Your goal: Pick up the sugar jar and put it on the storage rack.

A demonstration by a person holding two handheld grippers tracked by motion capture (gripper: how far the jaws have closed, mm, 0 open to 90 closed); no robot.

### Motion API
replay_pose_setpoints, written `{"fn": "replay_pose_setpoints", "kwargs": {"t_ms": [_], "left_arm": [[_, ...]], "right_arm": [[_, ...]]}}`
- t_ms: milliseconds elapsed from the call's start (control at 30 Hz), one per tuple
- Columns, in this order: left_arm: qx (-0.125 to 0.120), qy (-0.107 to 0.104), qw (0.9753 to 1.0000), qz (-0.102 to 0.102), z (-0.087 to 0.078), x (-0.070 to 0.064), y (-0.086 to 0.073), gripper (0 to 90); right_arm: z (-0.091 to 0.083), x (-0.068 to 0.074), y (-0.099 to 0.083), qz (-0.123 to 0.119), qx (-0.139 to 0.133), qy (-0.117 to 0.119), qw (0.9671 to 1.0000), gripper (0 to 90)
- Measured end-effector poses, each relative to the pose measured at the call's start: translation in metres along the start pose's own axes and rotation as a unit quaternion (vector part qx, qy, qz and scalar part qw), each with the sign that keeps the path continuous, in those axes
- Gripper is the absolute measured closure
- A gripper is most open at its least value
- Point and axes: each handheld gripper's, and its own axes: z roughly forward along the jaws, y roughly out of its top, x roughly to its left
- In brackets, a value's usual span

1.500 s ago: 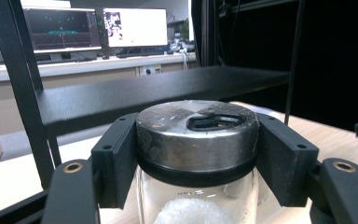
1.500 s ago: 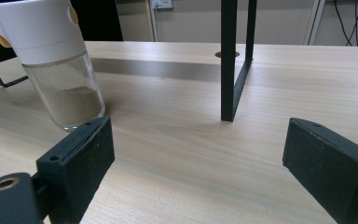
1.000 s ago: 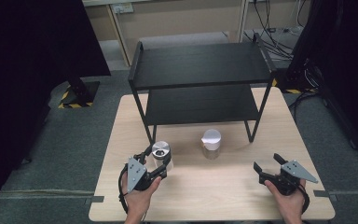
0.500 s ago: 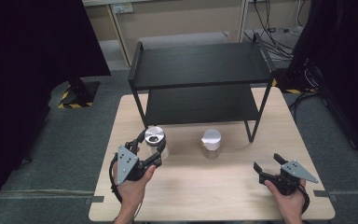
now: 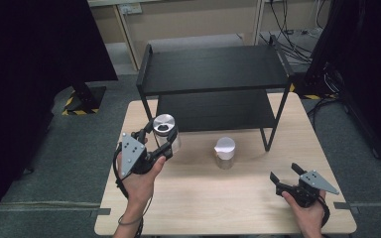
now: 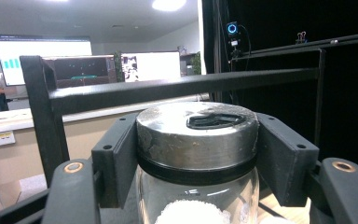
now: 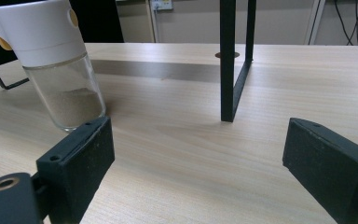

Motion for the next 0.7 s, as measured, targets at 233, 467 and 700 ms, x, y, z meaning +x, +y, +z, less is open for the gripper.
{"fn": "replay_pose_setpoints", "kwargs": {"t_ms": [233,467,700], "left_arm": [[0.002,0.004,1.0000,-0.002,0.010,-0.001,0.014,34.7],[0.007,0.007,0.9999,-0.007,0.018,0.002,0.030,34.7],[0.004,0.013,0.9999,-0.004,0.025,0.005,0.051,34.7]], "right_arm": [[0.000,-0.001,0.000,0.002,0.000,0.001,1.0000,9.1],[0.000,-0.001,0.000,0.004,0.001,0.002,1.0000,9.1],[0.000,-0.001,0.000,0.004,0.001,0.001,1.0000,9.1]]}}
